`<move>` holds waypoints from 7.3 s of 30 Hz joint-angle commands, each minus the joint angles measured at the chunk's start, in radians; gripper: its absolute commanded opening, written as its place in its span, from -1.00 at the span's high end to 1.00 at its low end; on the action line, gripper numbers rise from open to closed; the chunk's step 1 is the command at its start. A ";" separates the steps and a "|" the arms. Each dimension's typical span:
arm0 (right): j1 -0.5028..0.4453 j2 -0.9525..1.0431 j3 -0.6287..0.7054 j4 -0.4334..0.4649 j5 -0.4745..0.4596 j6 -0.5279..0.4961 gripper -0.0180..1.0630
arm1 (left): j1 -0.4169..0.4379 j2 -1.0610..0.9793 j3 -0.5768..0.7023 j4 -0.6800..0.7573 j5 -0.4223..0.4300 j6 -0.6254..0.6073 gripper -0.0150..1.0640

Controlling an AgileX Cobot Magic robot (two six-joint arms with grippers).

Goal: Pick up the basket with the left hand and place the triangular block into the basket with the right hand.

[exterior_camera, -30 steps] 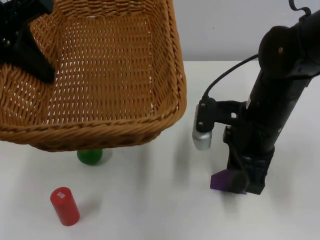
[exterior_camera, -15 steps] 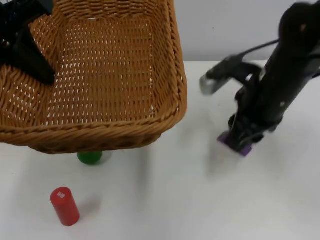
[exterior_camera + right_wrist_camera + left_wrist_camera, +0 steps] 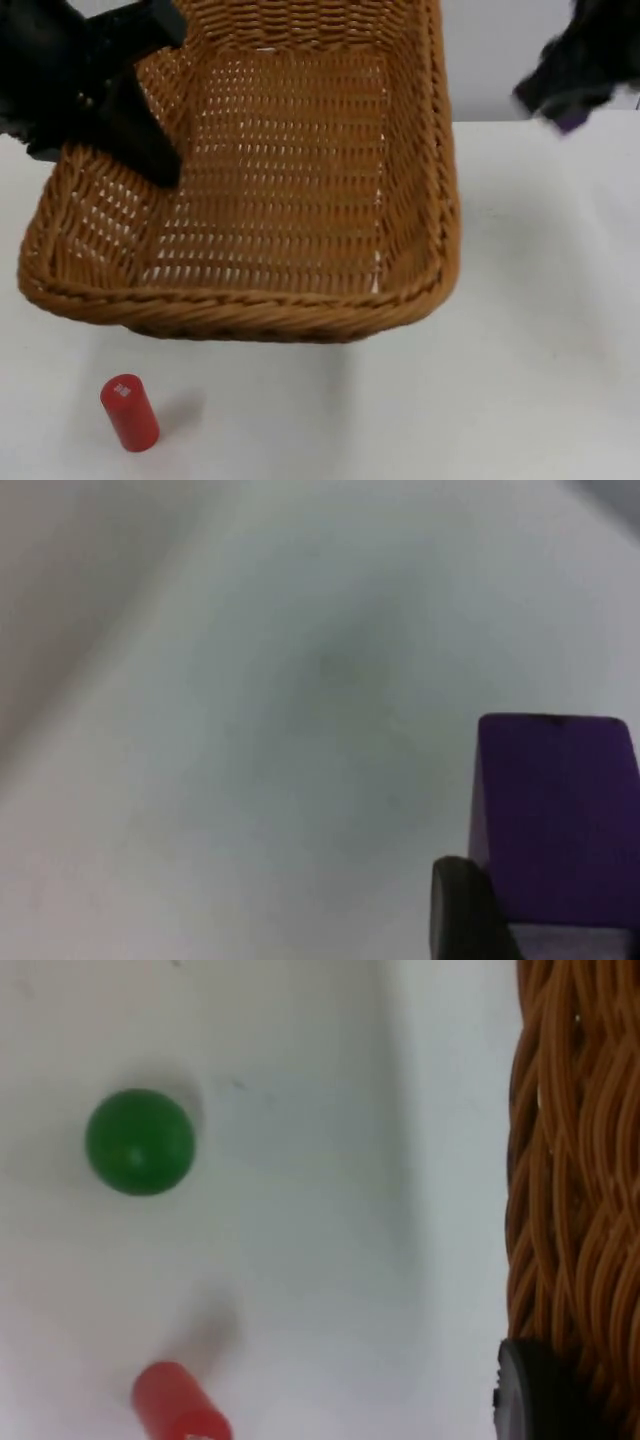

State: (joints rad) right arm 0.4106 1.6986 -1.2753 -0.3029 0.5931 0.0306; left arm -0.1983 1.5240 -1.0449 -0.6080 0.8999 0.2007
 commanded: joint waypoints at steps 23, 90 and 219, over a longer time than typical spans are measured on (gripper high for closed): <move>0.242 -0.209 -0.012 -0.023 0.001 0.205 0.97 | -0.159 0.259 -0.072 -0.204 -0.129 -0.023 0.98; -0.444 -0.557 0.007 0.541 0.010 -0.296 -0.96 | -0.159 0.261 -0.078 -0.168 -0.170 -0.023 0.98; -0.470 -0.635 0.104 0.441 -0.135 -0.206 -0.96 | 0.297 -0.337 -0.312 0.513 -0.274 -0.150 -0.97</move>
State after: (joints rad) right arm -0.0548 1.0992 -1.1783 0.1478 0.4820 -0.1903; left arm 0.0932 1.2103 -1.3725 -0.0676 0.6166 0.0340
